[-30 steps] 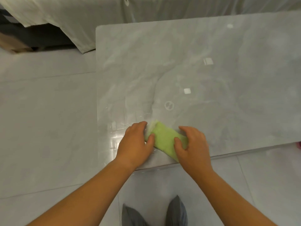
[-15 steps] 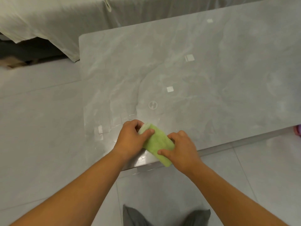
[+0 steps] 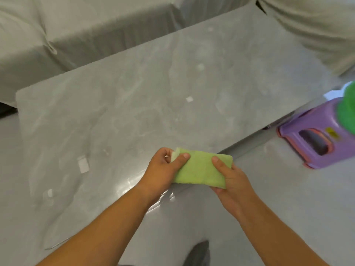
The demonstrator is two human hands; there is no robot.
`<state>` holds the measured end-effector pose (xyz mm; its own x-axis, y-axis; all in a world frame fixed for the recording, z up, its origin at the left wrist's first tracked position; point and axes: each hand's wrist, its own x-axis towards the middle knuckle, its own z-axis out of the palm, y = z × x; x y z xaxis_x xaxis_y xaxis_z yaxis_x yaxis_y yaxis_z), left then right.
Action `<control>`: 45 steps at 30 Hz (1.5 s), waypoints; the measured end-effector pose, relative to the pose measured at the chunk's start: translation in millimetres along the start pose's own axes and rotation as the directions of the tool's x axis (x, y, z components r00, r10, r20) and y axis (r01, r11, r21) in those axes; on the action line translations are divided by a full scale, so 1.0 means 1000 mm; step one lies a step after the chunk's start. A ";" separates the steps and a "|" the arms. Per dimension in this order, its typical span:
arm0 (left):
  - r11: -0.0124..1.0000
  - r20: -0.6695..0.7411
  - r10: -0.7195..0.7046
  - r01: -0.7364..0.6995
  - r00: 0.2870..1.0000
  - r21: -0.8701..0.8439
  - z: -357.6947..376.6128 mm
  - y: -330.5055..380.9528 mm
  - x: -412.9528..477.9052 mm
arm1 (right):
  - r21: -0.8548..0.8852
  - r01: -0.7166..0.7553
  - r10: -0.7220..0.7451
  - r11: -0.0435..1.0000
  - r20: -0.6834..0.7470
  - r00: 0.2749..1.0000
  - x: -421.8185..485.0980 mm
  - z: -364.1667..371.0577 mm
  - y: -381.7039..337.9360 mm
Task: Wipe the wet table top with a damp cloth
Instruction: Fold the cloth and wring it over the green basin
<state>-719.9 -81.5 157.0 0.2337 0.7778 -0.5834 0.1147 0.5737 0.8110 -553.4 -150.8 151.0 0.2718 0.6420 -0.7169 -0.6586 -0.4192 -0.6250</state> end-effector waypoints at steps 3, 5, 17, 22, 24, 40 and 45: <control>0.998 0.143 -0.060 0.061 0.988 -0.005 0.077 0.018 0.010 | 0.103 0.029 -0.019 0.994 -0.096 0.995 -0.004 -0.058 -0.054; 0.996 0.251 -0.076 0.062 0.965 0.063 0.125 0.029 0.019 | 0.067 0.072 -0.060 0.995 -0.164 0.985 -0.003 -0.099 -0.086; 0.923 0.585 -0.078 -0.164 0.808 0.349 0.391 0.075 0.114 | -0.211 0.204 -0.268 0.956 -0.349 0.898 0.057 -0.267 -0.263; 0.906 0.670 -0.137 -0.181 0.730 0.382 0.492 0.073 0.186 | -0.211 0.198 -0.270 0.957 -0.400 0.876 0.122 -0.331 -0.319; 0.891 0.656 -0.142 -0.193 0.741 0.411 0.525 0.064 0.215 | -0.128 0.193 -0.229 0.973 -0.412 0.882 0.150 -0.357 -0.331; 0.531 0.624 -0.035 -0.514 0.781 0.674 0.666 0.018 0.342 | -0.563 0.100 -0.481 0.820 -0.584 0.653 0.311 -0.485 -0.360; 0.105 0.845 0.160 -0.860 0.510 0.499 0.672 0.029 0.355 | -0.600 0.155 -0.527 0.785 -0.517 0.674 0.317 -0.495 -0.354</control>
<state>14.9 38.9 3.8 0.9536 0.2717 -0.1295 0.2928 -0.7370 0.6092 112.9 -116.8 -8.1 0.8932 0.3224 -0.3134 -0.0543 -0.6146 -0.7870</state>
